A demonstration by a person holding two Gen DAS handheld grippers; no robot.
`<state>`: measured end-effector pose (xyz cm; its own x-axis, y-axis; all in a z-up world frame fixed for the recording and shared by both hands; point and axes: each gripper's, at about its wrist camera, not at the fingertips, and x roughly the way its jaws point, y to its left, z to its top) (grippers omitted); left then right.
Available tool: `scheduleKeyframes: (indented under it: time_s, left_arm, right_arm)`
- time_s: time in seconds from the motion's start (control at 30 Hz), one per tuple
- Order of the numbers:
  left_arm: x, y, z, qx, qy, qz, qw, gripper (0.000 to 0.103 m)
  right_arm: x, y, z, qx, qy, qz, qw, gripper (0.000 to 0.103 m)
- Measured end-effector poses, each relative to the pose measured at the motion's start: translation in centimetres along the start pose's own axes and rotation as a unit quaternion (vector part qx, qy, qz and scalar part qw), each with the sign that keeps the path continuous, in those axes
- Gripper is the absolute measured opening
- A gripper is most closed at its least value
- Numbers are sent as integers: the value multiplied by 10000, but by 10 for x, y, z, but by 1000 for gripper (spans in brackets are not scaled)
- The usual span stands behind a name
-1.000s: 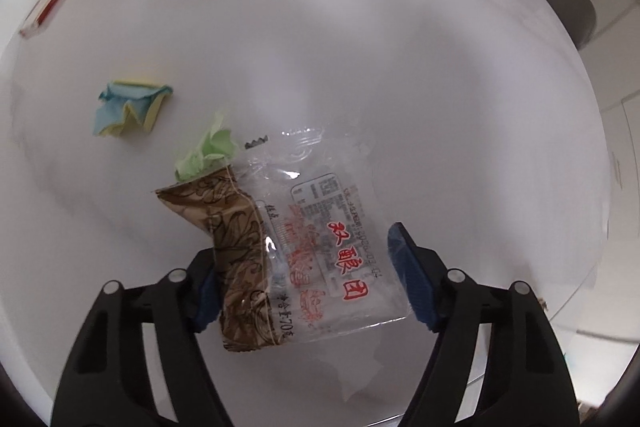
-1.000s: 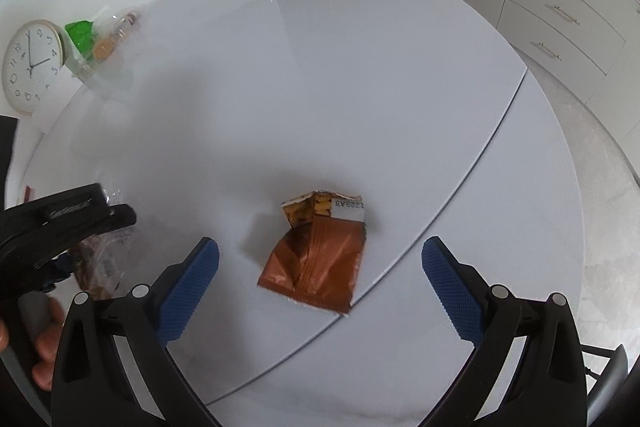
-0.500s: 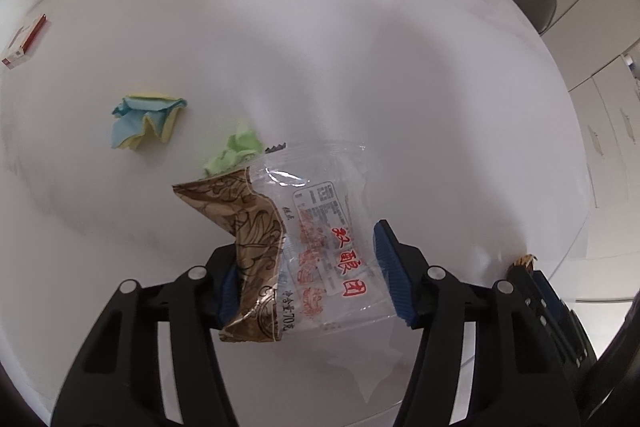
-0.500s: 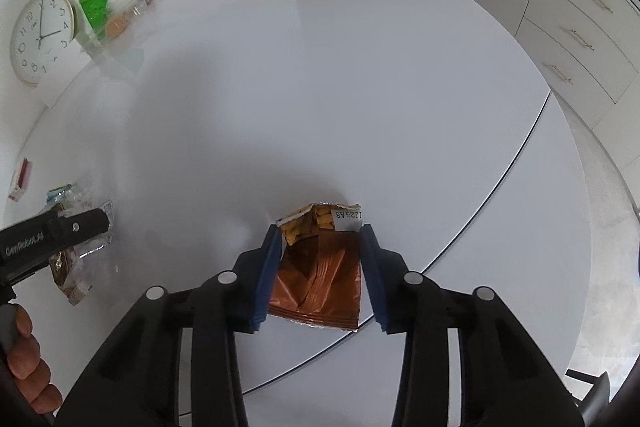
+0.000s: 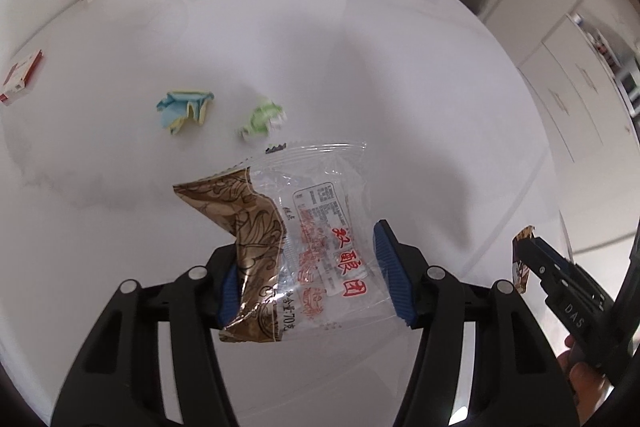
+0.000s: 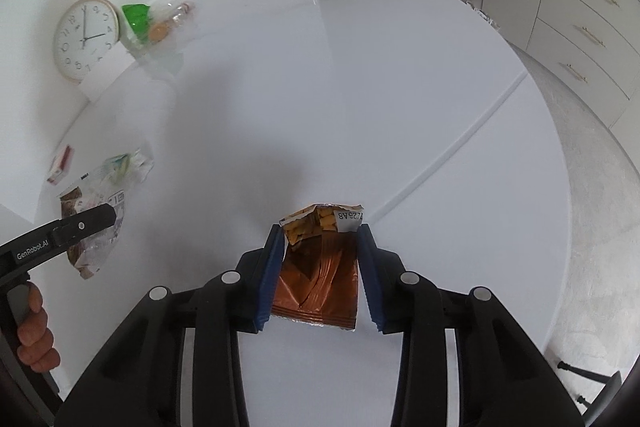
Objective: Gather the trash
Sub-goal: 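Carry the snack bag and brown wrapper to the wastebasket and release both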
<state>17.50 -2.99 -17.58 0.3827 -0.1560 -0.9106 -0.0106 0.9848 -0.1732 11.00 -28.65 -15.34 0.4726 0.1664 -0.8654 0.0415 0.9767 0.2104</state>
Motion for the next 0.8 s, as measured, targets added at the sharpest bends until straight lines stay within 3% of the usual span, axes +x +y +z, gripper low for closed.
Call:
scheduleKeyframes:
  time_s: [0.2,0.4,0.5,0.8]
  left_arm:
    - [-34,-41,-49,572,42,-286,9979,57]
    - [-68,-112,-112,1550,182,-783,9846,58]
    - [-74,-149,-146,2074,320,-1101,9715,58]
    - [-100,-240,-236,3521,571,-1649,9196,58]
  right_arm:
    - [-58,-20,-47,92,-206,-6,9997,38]
    - [-113,-60,-116,424,-256,-328,9982,38]
    - [-136,-81,-157,697,-204,-610,9955,38]
    - [-194,-129,-268,1911,-166,-1141,9748,38]
